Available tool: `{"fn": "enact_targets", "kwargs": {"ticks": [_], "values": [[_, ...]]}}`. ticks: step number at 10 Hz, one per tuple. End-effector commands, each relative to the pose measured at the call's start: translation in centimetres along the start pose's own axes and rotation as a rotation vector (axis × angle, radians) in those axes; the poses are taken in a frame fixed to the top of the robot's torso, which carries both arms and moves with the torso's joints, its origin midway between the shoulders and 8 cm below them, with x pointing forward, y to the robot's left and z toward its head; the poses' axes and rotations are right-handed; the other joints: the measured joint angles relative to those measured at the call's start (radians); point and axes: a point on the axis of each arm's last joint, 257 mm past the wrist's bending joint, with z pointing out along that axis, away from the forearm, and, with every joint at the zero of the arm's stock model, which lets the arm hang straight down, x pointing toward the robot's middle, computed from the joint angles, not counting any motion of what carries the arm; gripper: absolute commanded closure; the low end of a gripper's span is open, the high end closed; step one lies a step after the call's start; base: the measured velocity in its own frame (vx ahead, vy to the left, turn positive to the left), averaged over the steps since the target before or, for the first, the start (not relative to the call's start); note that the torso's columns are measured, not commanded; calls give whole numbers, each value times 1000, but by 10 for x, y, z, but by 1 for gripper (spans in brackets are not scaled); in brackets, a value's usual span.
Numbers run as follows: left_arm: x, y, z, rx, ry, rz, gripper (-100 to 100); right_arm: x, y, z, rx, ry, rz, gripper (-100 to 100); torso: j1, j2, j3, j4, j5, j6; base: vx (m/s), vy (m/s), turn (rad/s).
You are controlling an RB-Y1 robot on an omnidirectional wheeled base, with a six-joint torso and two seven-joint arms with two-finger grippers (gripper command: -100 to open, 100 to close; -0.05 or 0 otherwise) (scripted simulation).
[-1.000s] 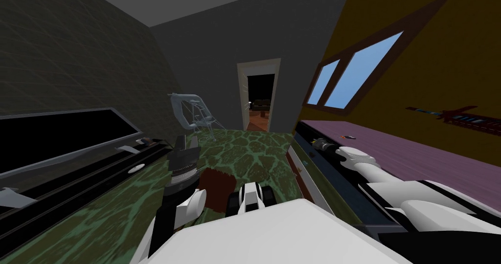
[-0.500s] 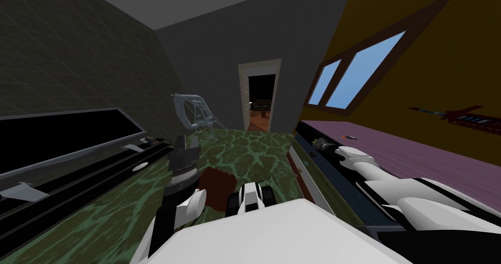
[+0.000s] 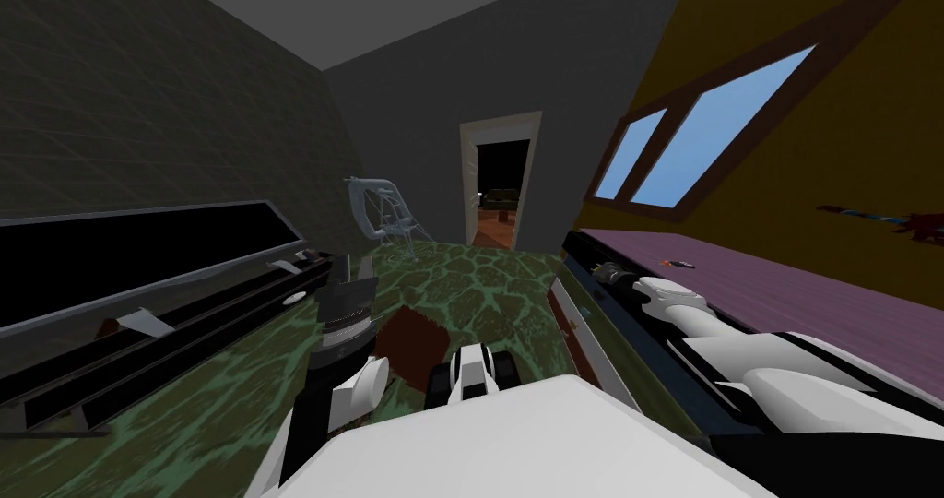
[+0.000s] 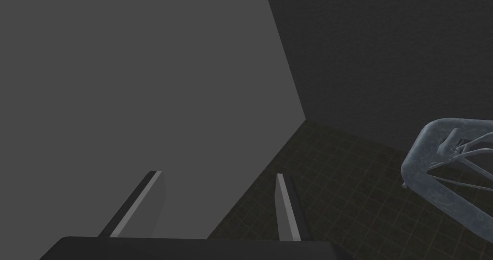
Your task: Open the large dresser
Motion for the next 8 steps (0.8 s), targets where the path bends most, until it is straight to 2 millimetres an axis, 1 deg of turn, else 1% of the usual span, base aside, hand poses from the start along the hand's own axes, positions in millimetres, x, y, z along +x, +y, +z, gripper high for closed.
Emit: {"fn": "enact_targets", "kwargs": {"ticks": [1,2,4,5,7,8], "values": [[0,0,0,0,0,0,0,2,0,-2,1,6,-7,100,1,0,0,-1,-1,0,-19,35,43],[0,0,0,0,0,0,0,12,-1,-2,13,35,11,100,-2,-1,-1,1,2,1,-27,13,120],[0,0,0,0,0,0,0,22,-2,-3,22,64,23,100,-2,-3,-2,1,1,-5,-42,44,165],[0,0,0,0,0,0,0,27,-3,-4,26,79,29,100,0,-5,-3,0,0,-6,-61,66,134],[0,0,0,0,0,0,0,27,-3,-4,26,79,29,100,0,-4,-2,-1,0,-2,-30,46,59],[0,0,0,0,0,0,0,38,-4,-6,36,108,40,100,-2,-3,-2,0,1,0,-22,29,165]]}}
